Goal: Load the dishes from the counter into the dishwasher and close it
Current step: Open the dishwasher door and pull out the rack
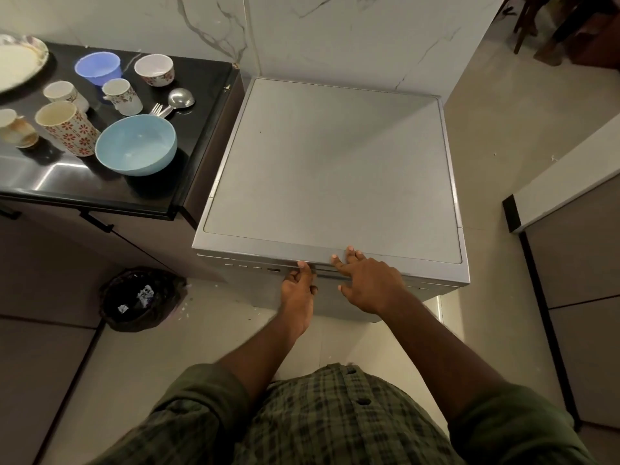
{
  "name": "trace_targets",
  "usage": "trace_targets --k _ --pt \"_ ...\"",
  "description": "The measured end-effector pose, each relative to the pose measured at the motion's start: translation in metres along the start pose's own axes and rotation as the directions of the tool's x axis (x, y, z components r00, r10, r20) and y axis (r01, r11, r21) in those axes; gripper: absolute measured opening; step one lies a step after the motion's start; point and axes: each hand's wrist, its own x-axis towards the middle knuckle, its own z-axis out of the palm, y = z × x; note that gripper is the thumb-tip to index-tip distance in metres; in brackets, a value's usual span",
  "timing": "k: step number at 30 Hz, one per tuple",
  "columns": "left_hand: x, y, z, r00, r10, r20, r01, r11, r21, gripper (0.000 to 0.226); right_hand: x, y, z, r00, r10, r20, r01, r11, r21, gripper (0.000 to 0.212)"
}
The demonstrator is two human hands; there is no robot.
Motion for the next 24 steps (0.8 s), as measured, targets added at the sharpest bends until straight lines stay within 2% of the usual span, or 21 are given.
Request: trace_targets --k 4,7,9,11,12,16,18,20,21,22,24 --pt "0.001 -0.004 0.001 0.999 0.033 -0.034 -0.032 0.998 0.045 0.031 -0.001 0.001 0.002 1.000 -0.012 0.004 0.012 1.000 0.002 0.069" --pt "0.000 -0.005 0.005 0.996 0.016 -0.091 -0.009 0.998 0.068 0.045 -0.001 0.001 0.004 1.000 -0.018 0.005 0.018 1.000 -0.010 0.071" --pt "-0.007 -0.010 0.011 0.969 -0.082 -0.233 0.100 0.993 0.067 0.065 0.001 0.002 0.006 1.000 -0.022 0.015 0.022 1.000 -0.022 0.072" --pt "-0.017 -0.016 0.010 0.887 -0.209 -0.413 0.269 0.959 0.092 0.092 0.001 0.004 0.006 0.999 -0.029 0.022 0.029 0.999 -0.022 0.072" --pt "-0.022 -0.020 0.004 0.857 -0.246 -0.453 0.329 0.938 0.112 0.097 0.001 0.004 0.005 0.999 -0.033 0.023 0.033 0.999 -0.018 0.072" --pt "-0.040 -0.018 -0.017 0.900 -0.318 -0.297 0.375 0.914 0.157 0.085 0.004 0.004 0.009 0.999 -0.038 0.006 0.038 0.999 -0.010 0.074" --pt "-0.044 -0.004 -0.025 0.883 -0.430 -0.190 0.464 0.863 0.199 0.080 0.004 0.001 0.014 0.999 -0.041 0.001 0.041 0.999 -0.026 0.078" --pt "-0.049 0.013 -0.033 0.830 -0.551 -0.082 0.536 0.750 0.387 0.080 0.000 -0.001 0.022 0.999 -0.038 -0.017 0.037 0.999 -0.034 0.085" --pt "-0.052 0.022 -0.037 0.812 -0.582 -0.045 0.509 0.669 0.541 0.077 -0.002 -0.003 0.027 0.999 -0.035 -0.029 0.034 0.998 -0.044 0.090" --pt "-0.054 0.029 -0.042 0.814 -0.581 -0.010 0.423 0.581 0.695 0.072 -0.004 -0.006 0.032 0.998 -0.033 -0.044 0.030 0.998 -0.062 0.095" --pt "-0.056 0.041 -0.050 0.892 -0.438 0.114 0.116 0.465 0.878 0.053 -0.008 -0.015 0.043 0.997 -0.017 -0.073 0.010 0.996 -0.091 0.106"
